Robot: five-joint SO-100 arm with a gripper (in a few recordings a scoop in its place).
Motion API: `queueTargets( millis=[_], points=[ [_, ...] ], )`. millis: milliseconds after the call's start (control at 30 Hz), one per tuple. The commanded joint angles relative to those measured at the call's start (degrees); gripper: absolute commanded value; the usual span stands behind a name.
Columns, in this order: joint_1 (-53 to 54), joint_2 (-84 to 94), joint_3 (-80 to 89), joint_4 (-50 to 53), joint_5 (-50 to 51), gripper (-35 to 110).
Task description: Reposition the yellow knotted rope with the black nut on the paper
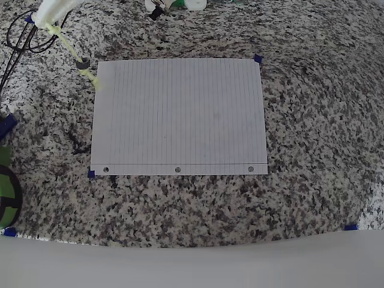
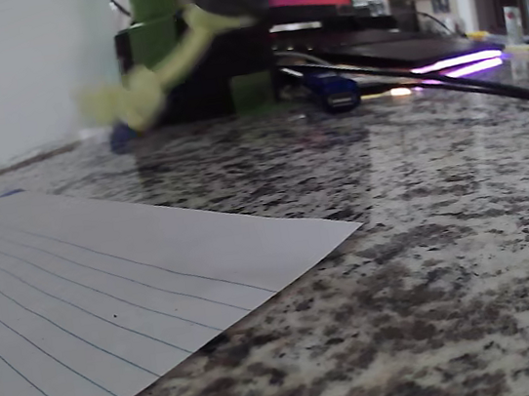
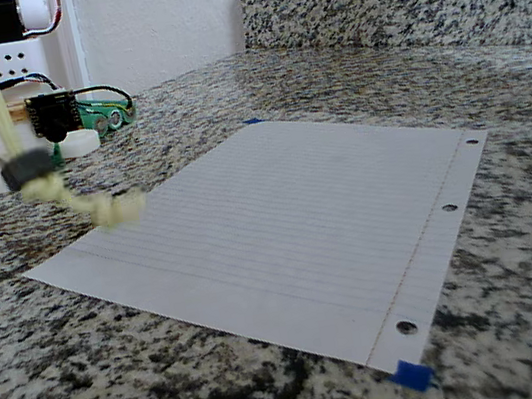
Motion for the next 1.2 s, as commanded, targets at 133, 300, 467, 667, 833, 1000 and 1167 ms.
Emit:
queueTargets(
  millis=[133, 300, 467, 667, 833, 1000, 1167],
  points=[
    [2.02, 0.18, 1.67, -0.53, 0.0, 0],
    [7.03, -0.97, 3.52, -2.9, 0.62, 0],
    [4.92, -2.72, 6.42, -4.22, 2.72, 0],
    [-8.7, 1.76, 10.2, -0.09, 3.34, 0],
    [-22.15, 8.61, 12.3, 6.15, 3.34, 0],
    [-31.2, 13.89, 14.77, 11.16, 3.34, 0],
    [-35.77, 18.72, 19.69, 14.06, 4.83, 0]
  ],
)
